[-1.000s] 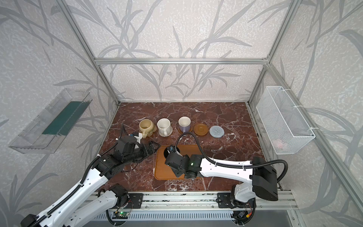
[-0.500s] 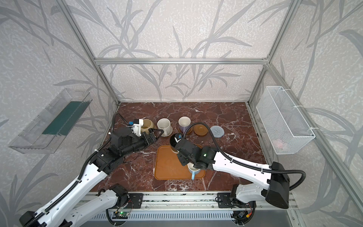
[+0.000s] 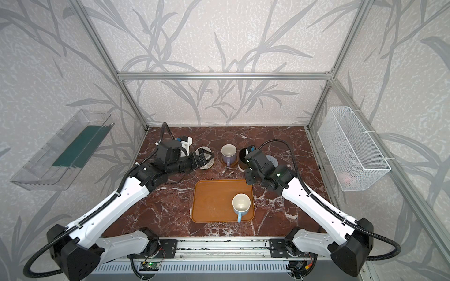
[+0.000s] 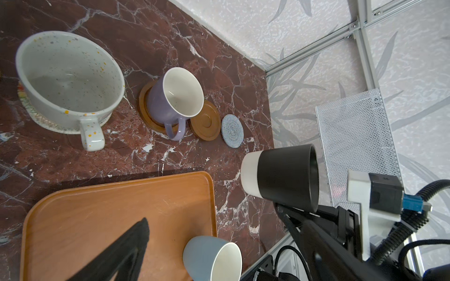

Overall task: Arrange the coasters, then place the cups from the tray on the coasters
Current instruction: 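Lower the black mug onto the wooden saucer beside the lavender mug with the right gripper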

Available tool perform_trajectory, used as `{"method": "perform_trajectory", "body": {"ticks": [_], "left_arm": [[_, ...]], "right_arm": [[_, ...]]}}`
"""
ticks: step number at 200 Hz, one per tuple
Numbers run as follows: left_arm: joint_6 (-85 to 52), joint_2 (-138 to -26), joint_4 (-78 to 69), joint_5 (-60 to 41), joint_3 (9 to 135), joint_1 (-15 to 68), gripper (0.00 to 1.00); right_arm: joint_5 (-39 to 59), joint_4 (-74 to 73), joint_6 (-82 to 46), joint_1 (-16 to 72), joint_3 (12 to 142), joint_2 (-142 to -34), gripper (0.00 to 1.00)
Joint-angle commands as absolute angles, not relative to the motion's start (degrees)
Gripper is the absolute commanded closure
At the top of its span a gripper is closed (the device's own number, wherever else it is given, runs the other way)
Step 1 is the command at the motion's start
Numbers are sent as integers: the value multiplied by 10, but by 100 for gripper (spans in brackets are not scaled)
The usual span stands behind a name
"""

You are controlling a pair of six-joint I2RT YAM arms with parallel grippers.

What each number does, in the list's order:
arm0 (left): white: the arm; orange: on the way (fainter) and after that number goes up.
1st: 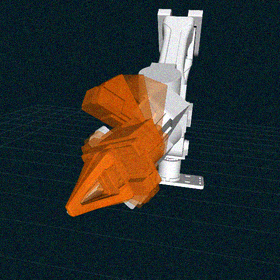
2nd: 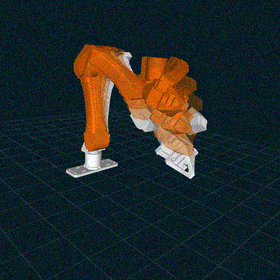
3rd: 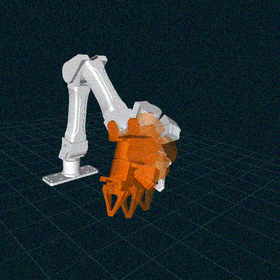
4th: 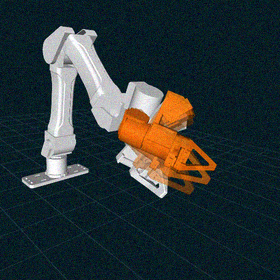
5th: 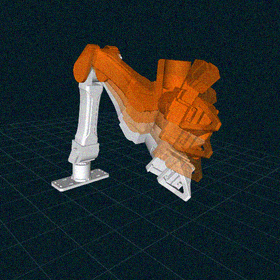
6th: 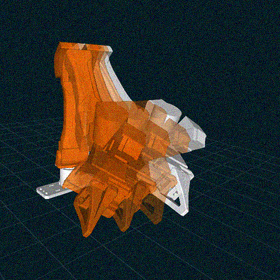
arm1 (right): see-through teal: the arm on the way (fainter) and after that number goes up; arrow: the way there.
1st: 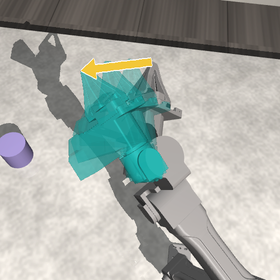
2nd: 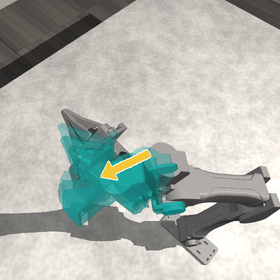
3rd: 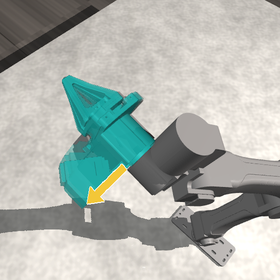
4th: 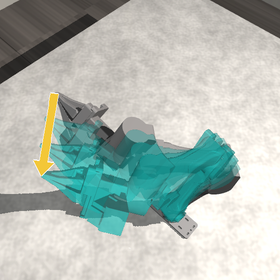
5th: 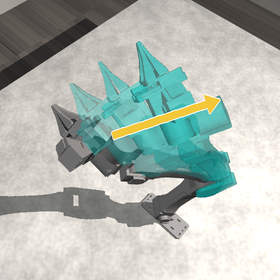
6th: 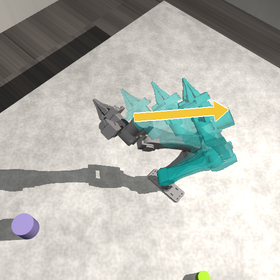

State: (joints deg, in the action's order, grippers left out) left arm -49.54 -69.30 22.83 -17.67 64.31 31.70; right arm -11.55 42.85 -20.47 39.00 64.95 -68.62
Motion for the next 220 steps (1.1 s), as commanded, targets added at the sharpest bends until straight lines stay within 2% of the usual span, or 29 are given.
{"method": "perform_trajectory", "body": {"ticks": [1, 73, 90, 114, 172, 220], "left_arm": [[-472, -729, 259, -203, 689, 323, 1], [-461, -862, 262, -230, 801, 347, 1], [-452, -889, 260, -247, 829, 346, 4], [-441, -923, 284, -241, 877, 345, 1], [-461, -972, 264, -245, 898, 345, 1], [-460, -972, 264, -195, 893, 345, 1]], "right_arm": [[-105, 424, -202, 362, 684, -699, 100], [-118, 387, -223, 308, 716, -809, 100], [-111, 369, -230, 295, 726, -839, 100], [-85, 341, -243, 277, 737, -881, 100], [-114, 335, -245, 267, 798, -967, 100], [-120, 313, -245, 265, 805, -1006, 100]]}}
